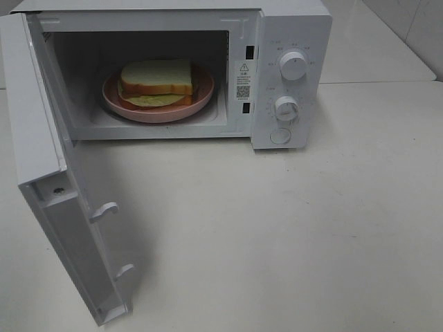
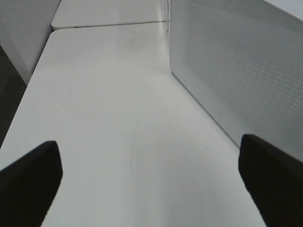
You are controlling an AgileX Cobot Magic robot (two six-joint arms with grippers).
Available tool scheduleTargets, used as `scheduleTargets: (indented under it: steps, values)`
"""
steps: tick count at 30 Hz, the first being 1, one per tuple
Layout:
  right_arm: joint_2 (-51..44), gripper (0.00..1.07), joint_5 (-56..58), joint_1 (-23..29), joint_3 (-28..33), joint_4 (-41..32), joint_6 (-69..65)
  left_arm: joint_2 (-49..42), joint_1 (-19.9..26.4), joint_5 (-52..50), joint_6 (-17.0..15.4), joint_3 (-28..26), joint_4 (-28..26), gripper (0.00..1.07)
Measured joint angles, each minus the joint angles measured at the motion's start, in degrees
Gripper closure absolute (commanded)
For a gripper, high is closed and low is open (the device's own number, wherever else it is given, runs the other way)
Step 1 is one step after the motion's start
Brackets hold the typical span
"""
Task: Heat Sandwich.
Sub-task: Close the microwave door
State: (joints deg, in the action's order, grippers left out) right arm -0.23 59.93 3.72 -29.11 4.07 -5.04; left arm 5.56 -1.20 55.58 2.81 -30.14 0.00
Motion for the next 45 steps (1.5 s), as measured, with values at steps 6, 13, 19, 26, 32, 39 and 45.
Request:
scheduleTargets:
  steps: [6, 13, 19, 26, 32, 39, 45]
  values:
    - [0.0, 0.32, 0.0, 0.0, 0.0, 0.0, 0.0, 8.31, 0.0, -6.59, 0.0, -0.06, 0.29, 0.16]
    - [0.0, 0.32, 0.0, 0.0, 0.0, 0.0, 0.0, 16.67, 0.0, -12.43, 0.0, -0.06, 0.29, 0.39]
    - [0.0, 0.32, 0.0, 0.0, 0.0, 0.0, 0.0, 24.41, 0.0, -16.39, 0.0, -0.06, 0.29, 0.71]
    - [0.0, 0.32, 0.0, 0.0, 0.0, 0.0, 0.0, 34.15, 0.0, -23.95, 0.0, -0.06, 0.0, 1.04]
    - [0.0, 0.32, 0.0, 0.0, 0.0, 0.0, 0.0, 38.39, 0.0, -34.21, 0.0, 2.01, 0.0, 1.07]
    - [0.0, 0.32, 0.0, 0.0, 0.0, 0.0, 0.0, 45.32, 0.0, -52.02, 0.0, 7.1, 0.0, 1.07]
    - [0.0, 0.32, 0.0, 0.0, 0.0, 0.0, 0.0, 51.62, 0.0, -59.99, 0.0, 7.85, 0.0, 1.07]
